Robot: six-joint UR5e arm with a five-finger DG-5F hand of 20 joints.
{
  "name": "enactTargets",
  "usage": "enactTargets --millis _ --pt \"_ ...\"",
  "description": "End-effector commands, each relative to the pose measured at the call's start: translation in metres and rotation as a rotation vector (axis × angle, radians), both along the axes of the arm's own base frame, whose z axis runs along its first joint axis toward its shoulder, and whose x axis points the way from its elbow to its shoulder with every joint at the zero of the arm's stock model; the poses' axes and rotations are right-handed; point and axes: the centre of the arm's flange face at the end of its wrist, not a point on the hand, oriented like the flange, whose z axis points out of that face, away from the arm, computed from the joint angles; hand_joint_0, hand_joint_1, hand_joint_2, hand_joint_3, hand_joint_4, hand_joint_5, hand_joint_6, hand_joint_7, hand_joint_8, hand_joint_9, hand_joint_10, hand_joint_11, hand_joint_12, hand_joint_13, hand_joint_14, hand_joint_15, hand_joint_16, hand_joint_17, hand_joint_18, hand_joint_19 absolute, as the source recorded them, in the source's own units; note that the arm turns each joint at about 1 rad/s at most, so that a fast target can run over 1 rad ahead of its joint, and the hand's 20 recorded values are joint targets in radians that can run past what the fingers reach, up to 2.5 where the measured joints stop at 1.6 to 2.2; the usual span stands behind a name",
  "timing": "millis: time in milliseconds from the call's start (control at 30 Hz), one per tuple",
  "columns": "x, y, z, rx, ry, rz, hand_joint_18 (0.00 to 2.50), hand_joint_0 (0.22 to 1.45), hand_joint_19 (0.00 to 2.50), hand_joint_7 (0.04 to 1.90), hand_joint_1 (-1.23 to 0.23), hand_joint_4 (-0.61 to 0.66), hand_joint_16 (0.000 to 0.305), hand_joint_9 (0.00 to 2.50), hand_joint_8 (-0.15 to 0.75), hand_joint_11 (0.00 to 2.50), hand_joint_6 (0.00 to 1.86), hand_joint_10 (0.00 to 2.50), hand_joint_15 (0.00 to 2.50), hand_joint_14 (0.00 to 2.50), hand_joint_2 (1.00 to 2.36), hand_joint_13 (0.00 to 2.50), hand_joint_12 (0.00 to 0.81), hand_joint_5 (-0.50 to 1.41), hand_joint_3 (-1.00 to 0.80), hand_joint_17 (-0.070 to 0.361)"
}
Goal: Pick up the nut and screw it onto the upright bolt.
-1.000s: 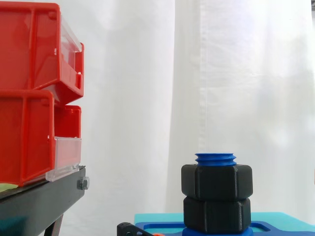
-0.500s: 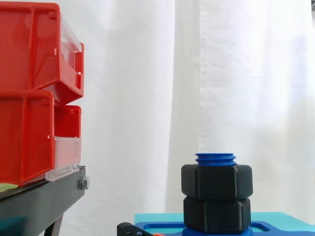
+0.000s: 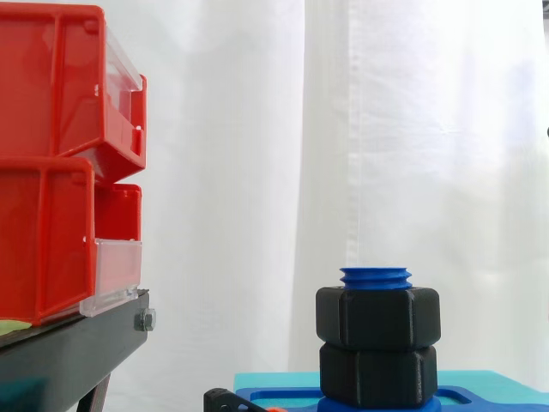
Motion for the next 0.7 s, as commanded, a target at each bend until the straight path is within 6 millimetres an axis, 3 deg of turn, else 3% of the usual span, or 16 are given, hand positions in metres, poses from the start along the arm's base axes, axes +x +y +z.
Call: enactTargets --millis 0,133,433,667 --pt "-0.0003 -0.0009 0.0006 0.0 -0.002 -0.003 0.0 0.55 0.0 0.61 -0.43 0.07 0.041 0.04 0.174 0.0 0.5 0.0 0.0 0.0 1.0 0.0 0.301 -0.27 -0.5 0.092" --pt "-0.0003 -0.0009 0.0006 0.0 -0.002 -0.003 0.0 0.53 0.0 0.59 -0.37 0.01 0.042 0.0 0.154 0.0 0.5 0.0 0.0 0.0 1.0 0.0 0.299 -0.3 -0.5 0.095" --pt "-0.0003 -0.0009 0.0006 0.0 -0.002 -0.003 0.0 0.5 0.0 0.59 -0.29 0.02 0.045 0.0 0.156 0.0 0.5 0.0 0.0 0.0 1.0 0.0 0.313 -0.3 -0.5 0.1" --pt "-0.0003 -0.0009 0.0006 0.0 -0.002 -0.003 0.0 0.5 0.0 0.6 -0.32 0.05 0.046 0.0 0.173 0.0 0.5 0.0 0.0 0.0 1.0 0.0 0.317 -0.28 -0.5 0.103"
